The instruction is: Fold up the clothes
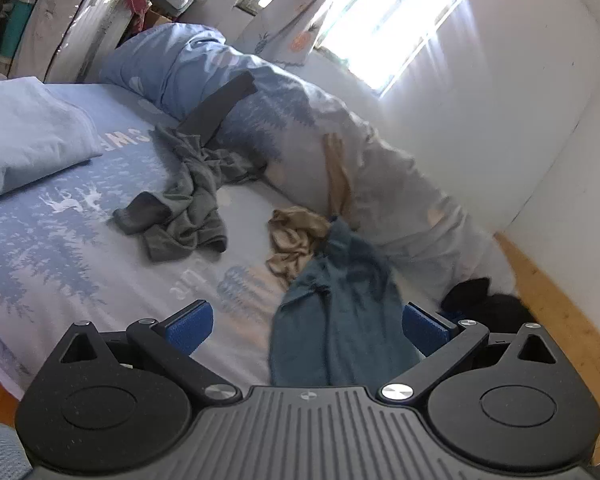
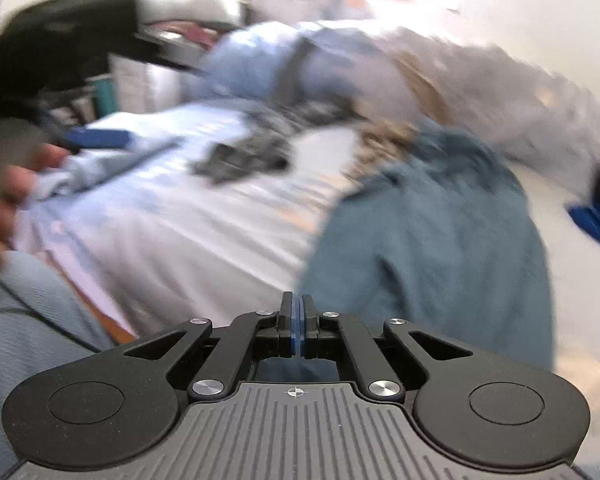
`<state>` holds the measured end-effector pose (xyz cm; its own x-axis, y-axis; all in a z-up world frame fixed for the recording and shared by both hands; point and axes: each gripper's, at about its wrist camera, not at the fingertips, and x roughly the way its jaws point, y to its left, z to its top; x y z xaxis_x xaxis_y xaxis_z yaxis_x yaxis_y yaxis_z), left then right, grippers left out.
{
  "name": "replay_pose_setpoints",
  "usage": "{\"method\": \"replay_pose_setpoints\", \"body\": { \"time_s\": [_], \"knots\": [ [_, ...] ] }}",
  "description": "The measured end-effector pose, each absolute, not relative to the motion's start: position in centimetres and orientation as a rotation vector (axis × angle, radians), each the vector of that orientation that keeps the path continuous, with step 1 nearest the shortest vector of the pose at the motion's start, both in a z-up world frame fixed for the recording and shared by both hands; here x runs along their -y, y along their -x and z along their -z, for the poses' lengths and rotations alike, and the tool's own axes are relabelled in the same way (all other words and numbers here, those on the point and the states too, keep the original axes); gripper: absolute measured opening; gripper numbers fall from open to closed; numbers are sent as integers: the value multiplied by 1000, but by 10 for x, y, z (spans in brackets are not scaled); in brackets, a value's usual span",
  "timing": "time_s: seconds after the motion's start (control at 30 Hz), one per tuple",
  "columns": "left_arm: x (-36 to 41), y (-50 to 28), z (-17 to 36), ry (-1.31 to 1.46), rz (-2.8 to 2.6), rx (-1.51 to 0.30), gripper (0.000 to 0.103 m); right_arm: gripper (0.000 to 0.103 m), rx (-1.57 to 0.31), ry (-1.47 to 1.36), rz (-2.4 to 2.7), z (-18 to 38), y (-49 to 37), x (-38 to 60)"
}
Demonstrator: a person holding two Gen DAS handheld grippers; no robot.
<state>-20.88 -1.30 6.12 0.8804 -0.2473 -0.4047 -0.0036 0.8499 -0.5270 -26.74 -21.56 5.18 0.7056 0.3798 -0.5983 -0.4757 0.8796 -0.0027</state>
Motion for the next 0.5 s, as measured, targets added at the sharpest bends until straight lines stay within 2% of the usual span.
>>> {"method": "replay_pose_setpoints", "body": {
  "time_s": [0.1,0.23,0.3,0.37,0.43,0.5],
  "knots": [
    [21,210,-58,508,131,-516,103,3,-630,242,-516,-47,272,196],
    [32,211,-57,444,153,-553,103,13,-669,212,-430,-37,273,222],
    [41,213,-57,398,170,-567,103,22,-670,149,-350,-40,269,247],
    [51,216,-56,349,186,-568,103,48,-642,77,-249,-48,263,284],
    [65,222,-55,294,222,-568,103,58,-572,-5,-138,-60,258,325],
    [83,227,-51,230,277,-583,103,58,-495,-82,-27,-68,256,359]
  ]
}}
